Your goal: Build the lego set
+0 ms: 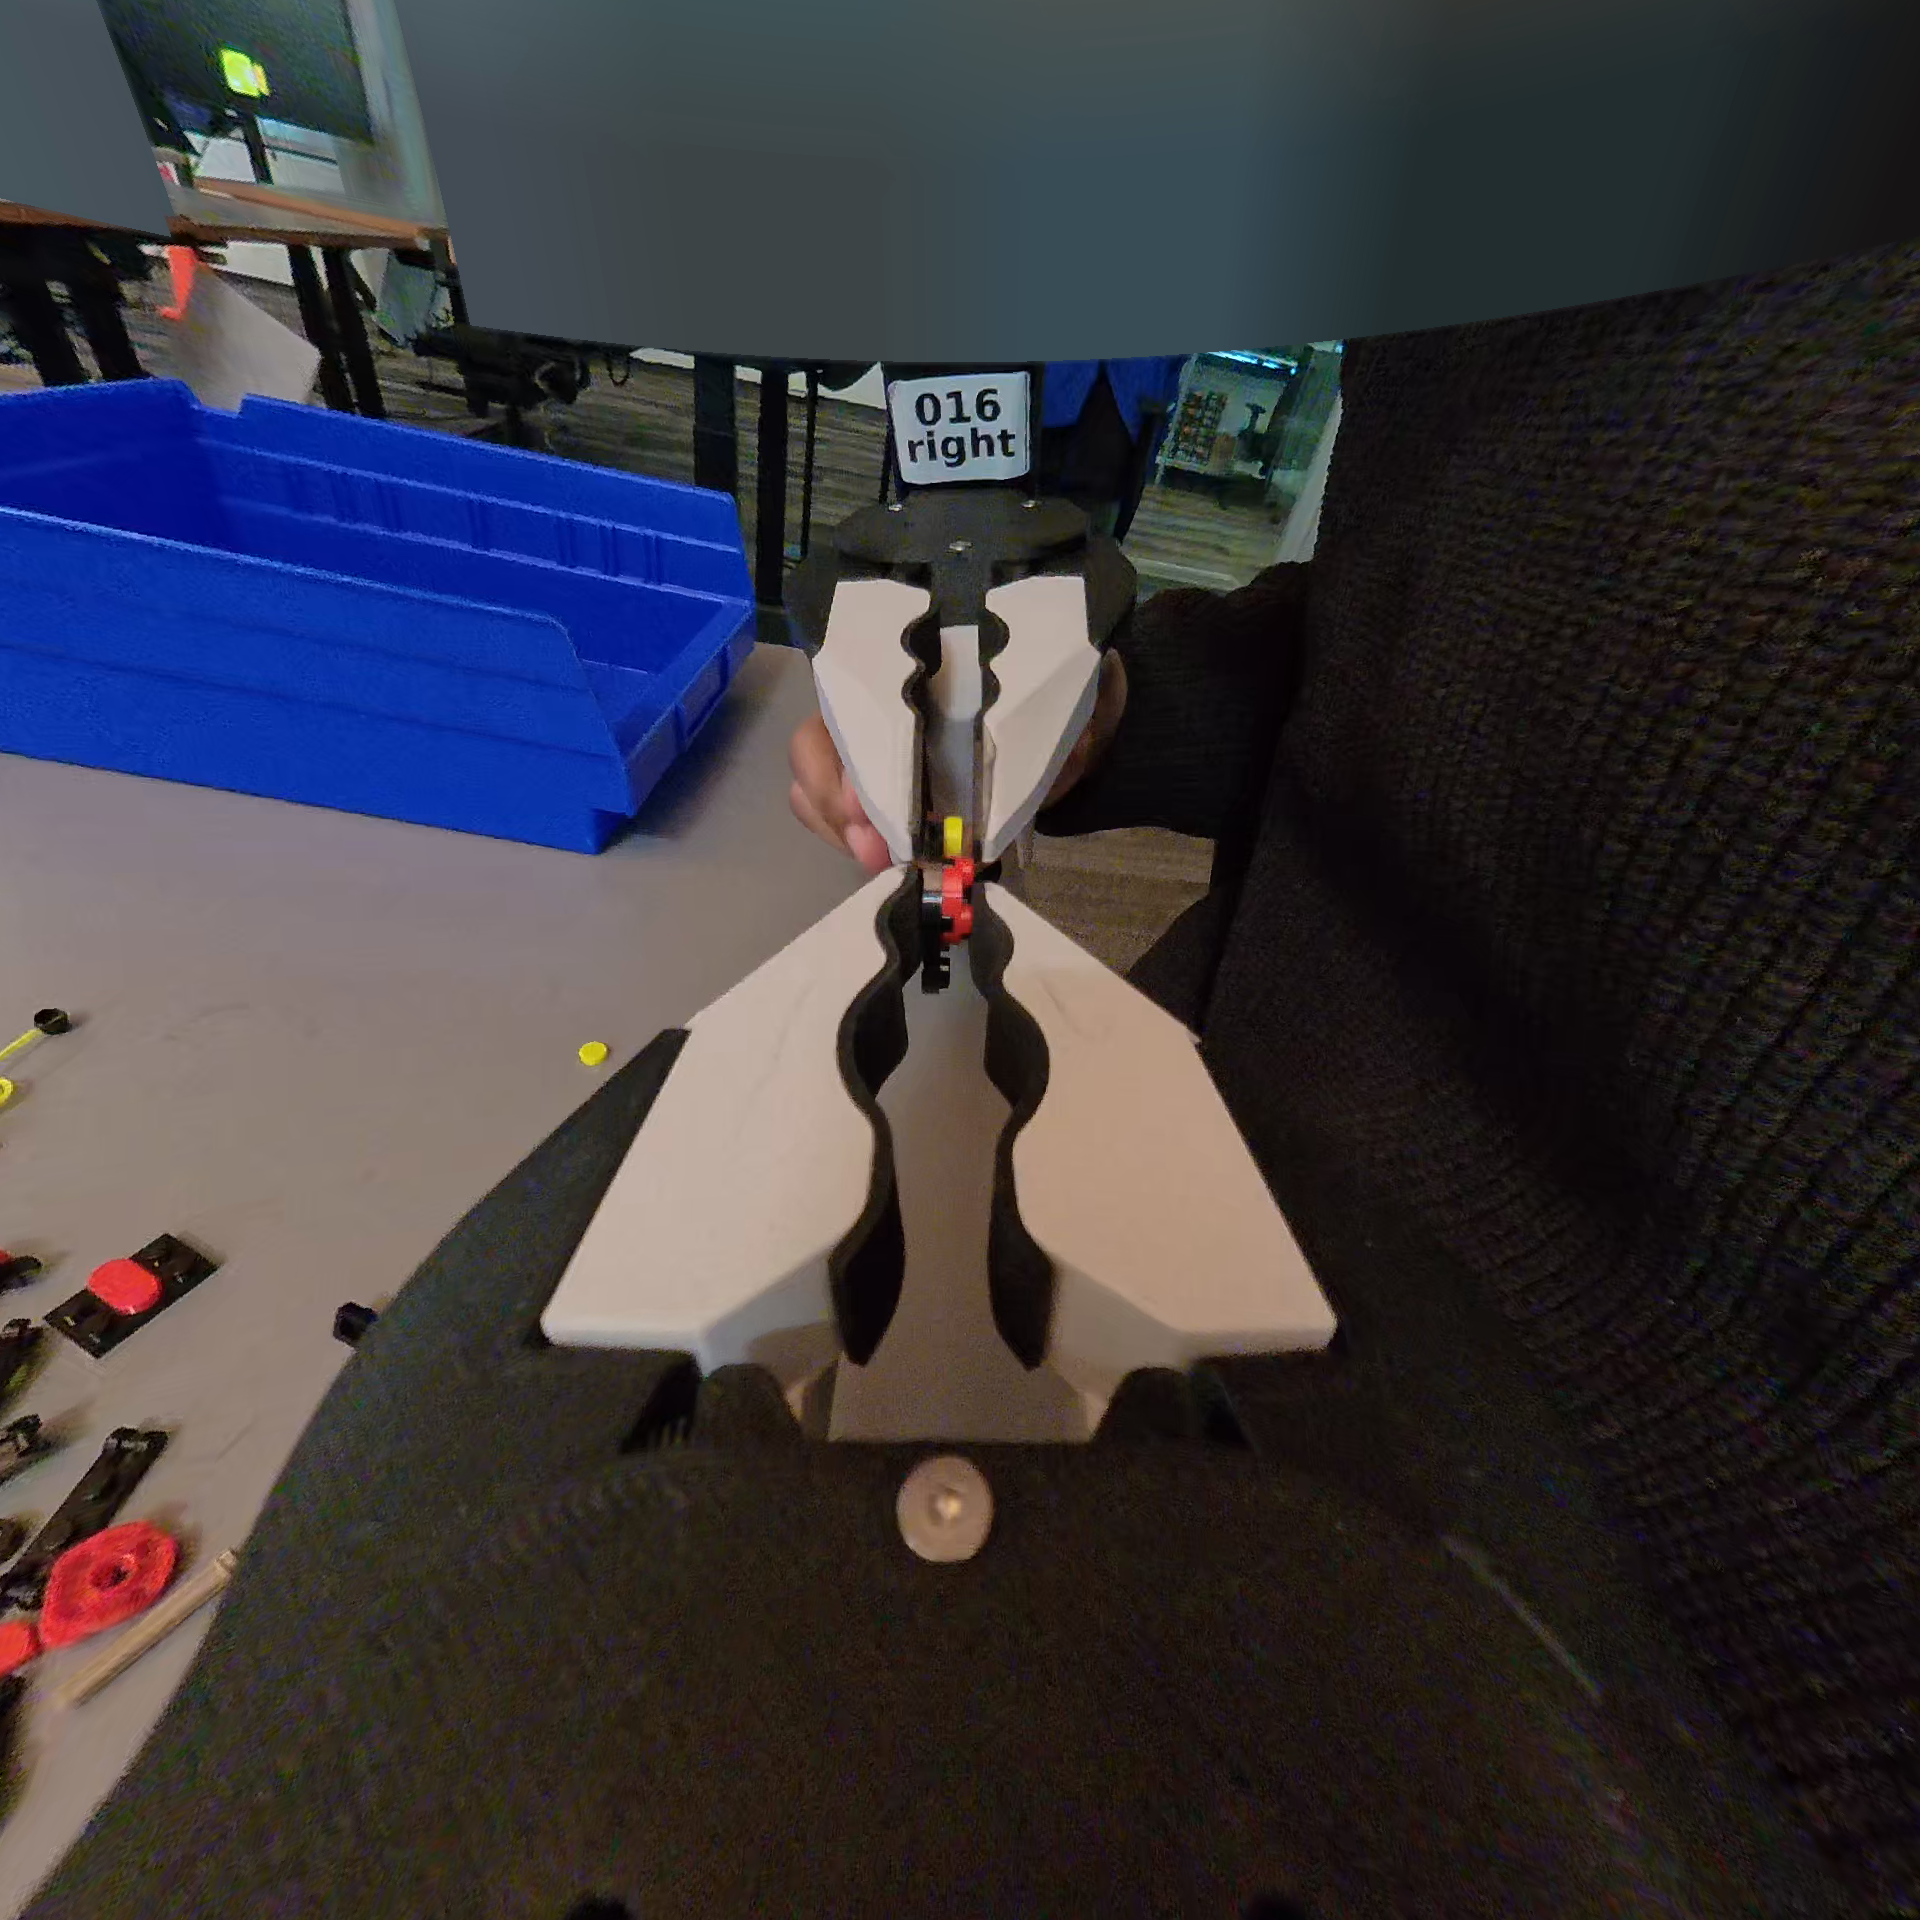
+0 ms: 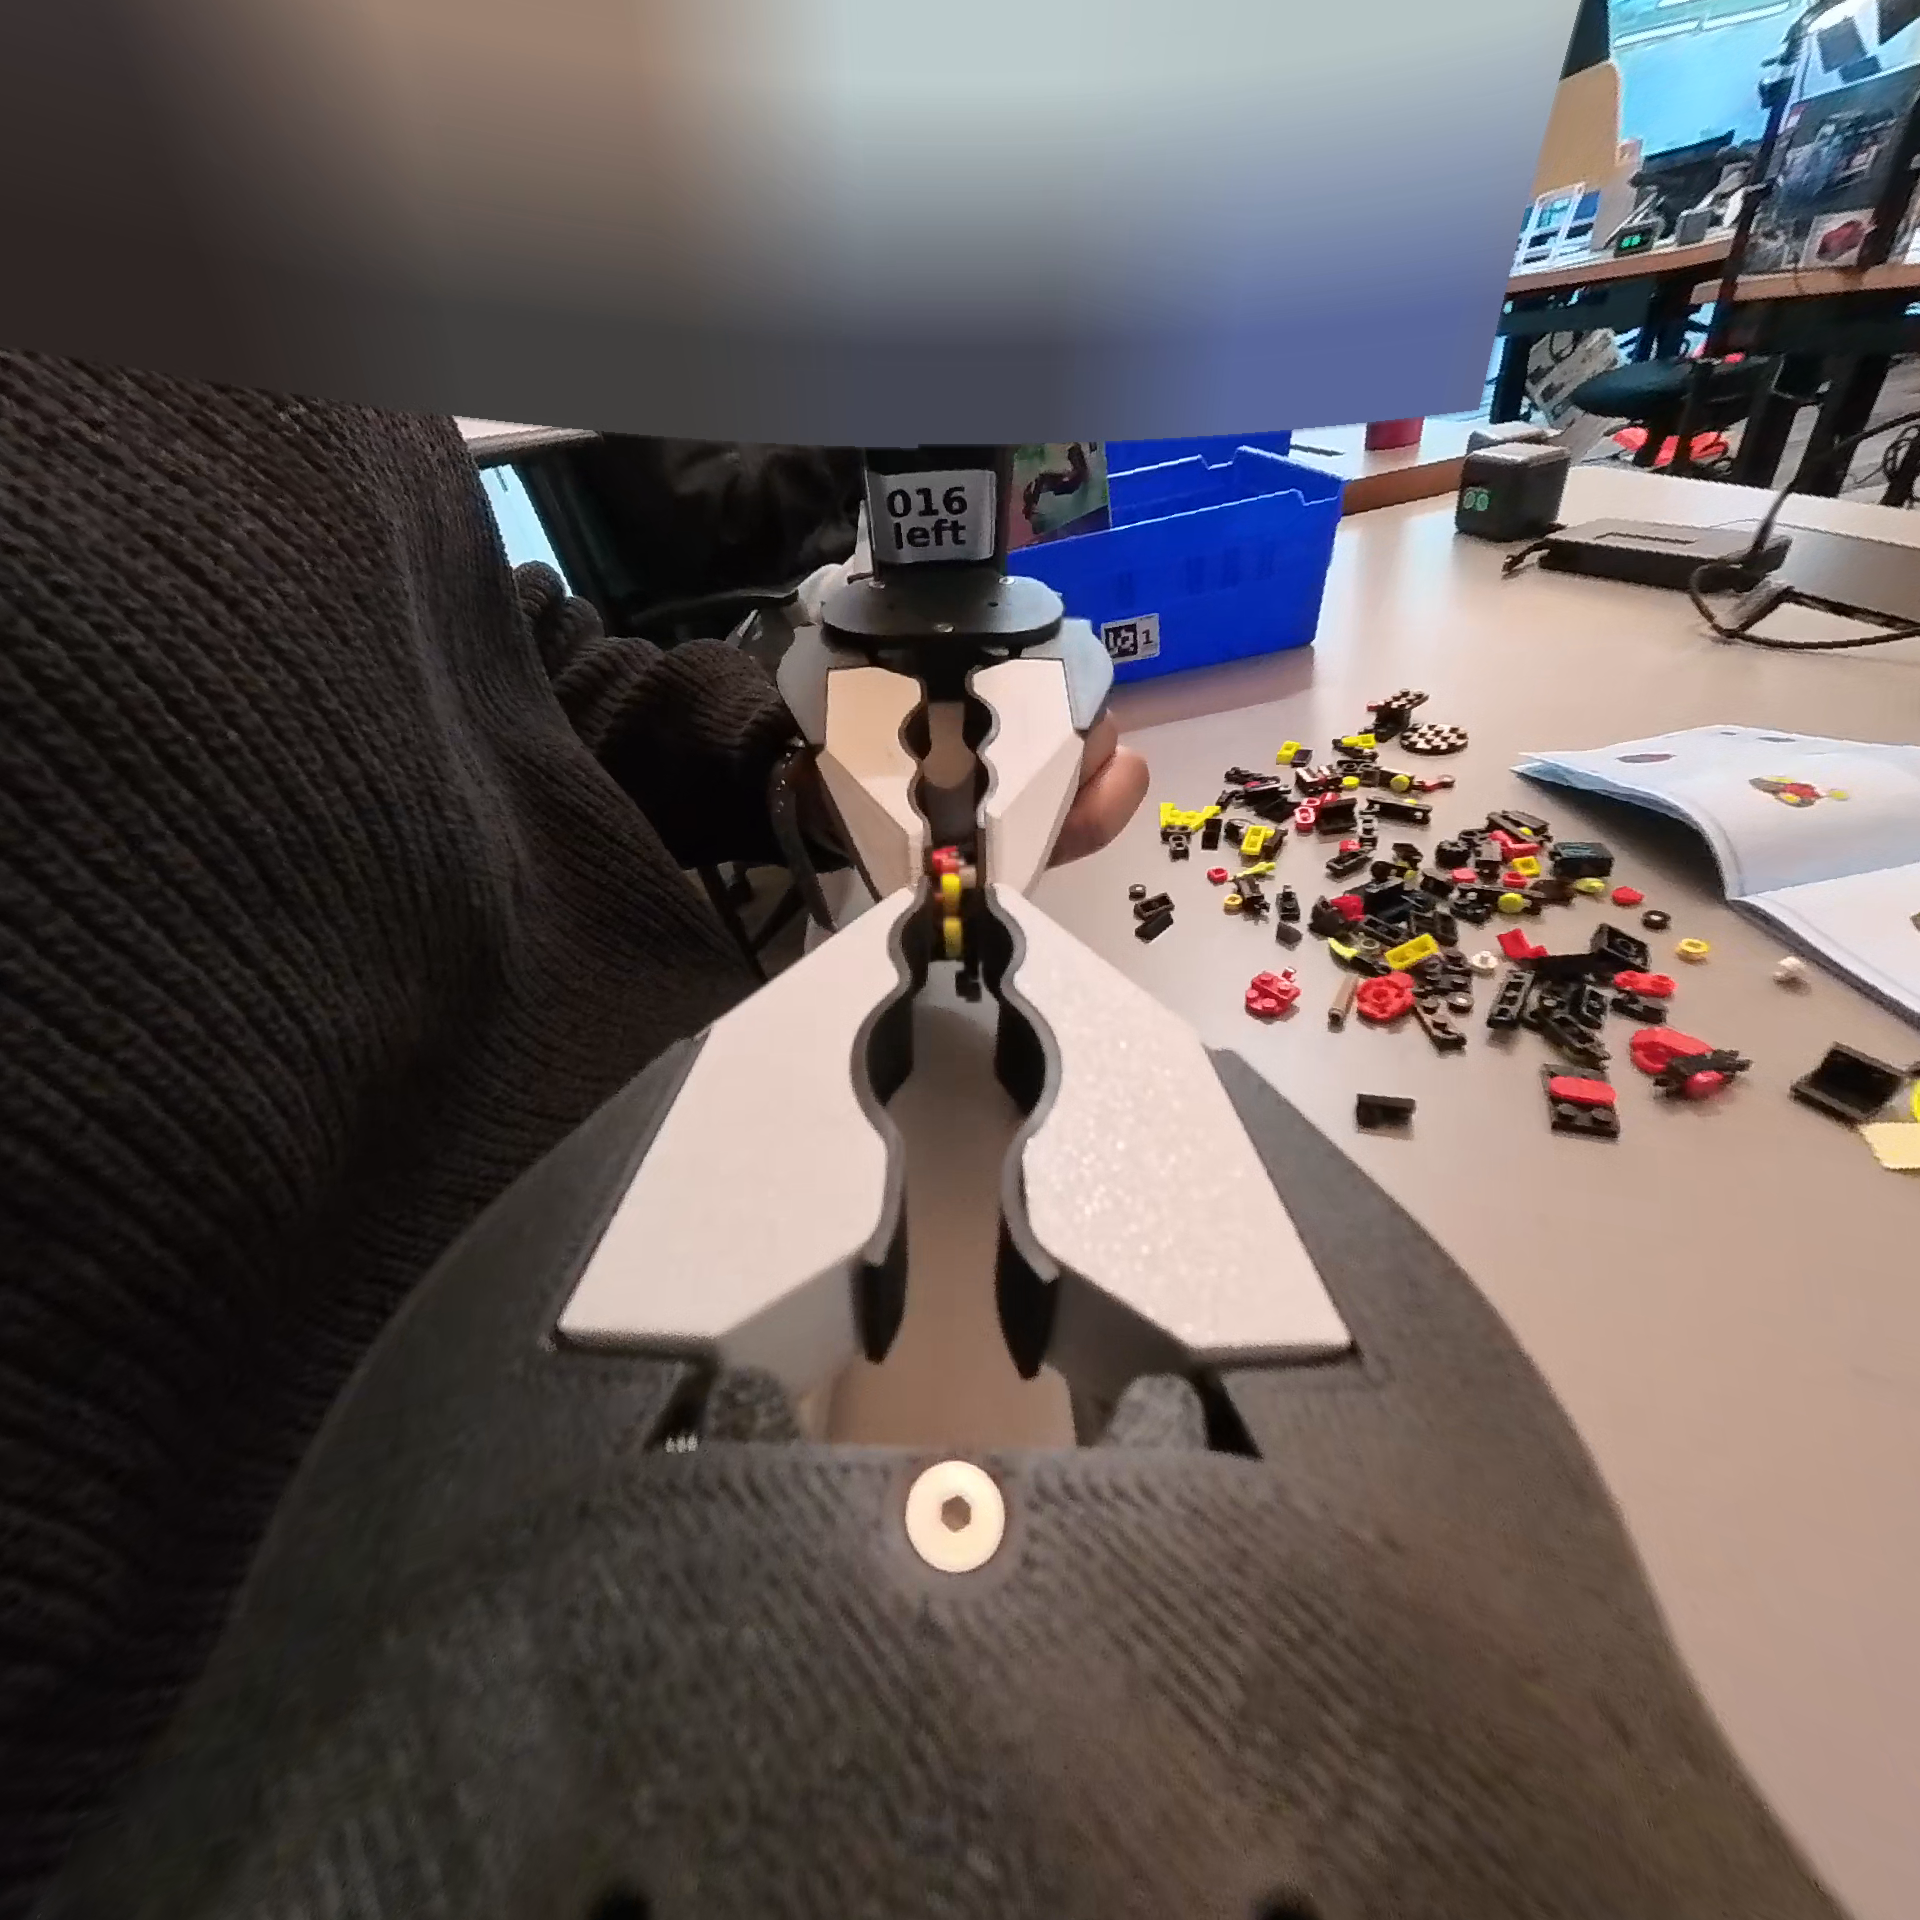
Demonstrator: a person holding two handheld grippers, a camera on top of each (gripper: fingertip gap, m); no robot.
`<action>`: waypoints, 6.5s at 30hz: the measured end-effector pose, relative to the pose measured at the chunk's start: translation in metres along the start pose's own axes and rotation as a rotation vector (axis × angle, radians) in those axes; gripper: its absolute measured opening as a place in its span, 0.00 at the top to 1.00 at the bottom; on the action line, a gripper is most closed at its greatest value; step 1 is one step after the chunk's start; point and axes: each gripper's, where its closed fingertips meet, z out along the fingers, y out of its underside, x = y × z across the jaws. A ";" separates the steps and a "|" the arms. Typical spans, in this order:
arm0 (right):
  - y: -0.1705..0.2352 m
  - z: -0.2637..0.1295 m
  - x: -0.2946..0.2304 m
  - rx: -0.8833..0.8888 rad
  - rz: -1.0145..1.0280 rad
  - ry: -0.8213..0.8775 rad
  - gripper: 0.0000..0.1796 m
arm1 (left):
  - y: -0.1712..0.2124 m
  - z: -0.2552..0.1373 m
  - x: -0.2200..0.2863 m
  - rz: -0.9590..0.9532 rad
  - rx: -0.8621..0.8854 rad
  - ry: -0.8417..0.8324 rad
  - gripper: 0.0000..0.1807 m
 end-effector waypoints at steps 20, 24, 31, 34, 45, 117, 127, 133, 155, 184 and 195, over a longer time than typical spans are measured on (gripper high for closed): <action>0.011 0.001 0.005 -0.109 -0.080 0.051 0.97 | 0.013 0.007 -0.004 0.049 -0.085 -0.069 0.97; 0.012 0.002 0.005 -0.138 -0.093 0.065 0.98 | 0.014 0.007 -0.005 0.048 -0.090 -0.070 0.98; 0.010 0.001 0.011 -0.060 -0.049 0.067 0.94 | 0.012 0.006 -0.009 -0.052 -0.074 -0.048 0.98; 0.011 -0.003 0.020 -0.076 -0.171 0.160 0.77 | 0.024 0.006 -0.020 -0.162 -0.117 -0.069 0.97; 0.070 0.007 0.015 -0.392 -0.521 0.136 0.80 | 0.069 0.004 -0.020 -0.832 -0.258 0.106 0.97; 0.095 -0.011 0.058 -0.508 0.059 0.250 0.86 | 0.042 -0.016 -0.063 -0.517 -0.135 -0.205 0.90; 0.112 -0.001 0.053 -0.627 -0.108 0.288 0.64 | 0.042 -0.018 -0.074 -0.505 -0.121 -0.285 0.72; 0.114 0.005 0.051 -0.621 -0.100 0.294 0.66 | 0.036 -0.019 -0.068 -0.493 -0.098 -0.240 0.74; 0.116 -0.005 0.073 -0.647 -0.097 0.410 0.80 | 0.041 -0.019 -0.072 -0.519 -0.117 -0.257 0.73; 0.108 -0.036 0.097 -0.604 0.070 0.458 0.89 | 0.047 -0.062 -0.117 -0.628 -0.028 -0.492 0.78; 0.118 -0.036 0.100 -0.660 0.048 0.480 0.97 | 0.048 -0.052 -0.109 -0.637 -0.044 -0.448 0.78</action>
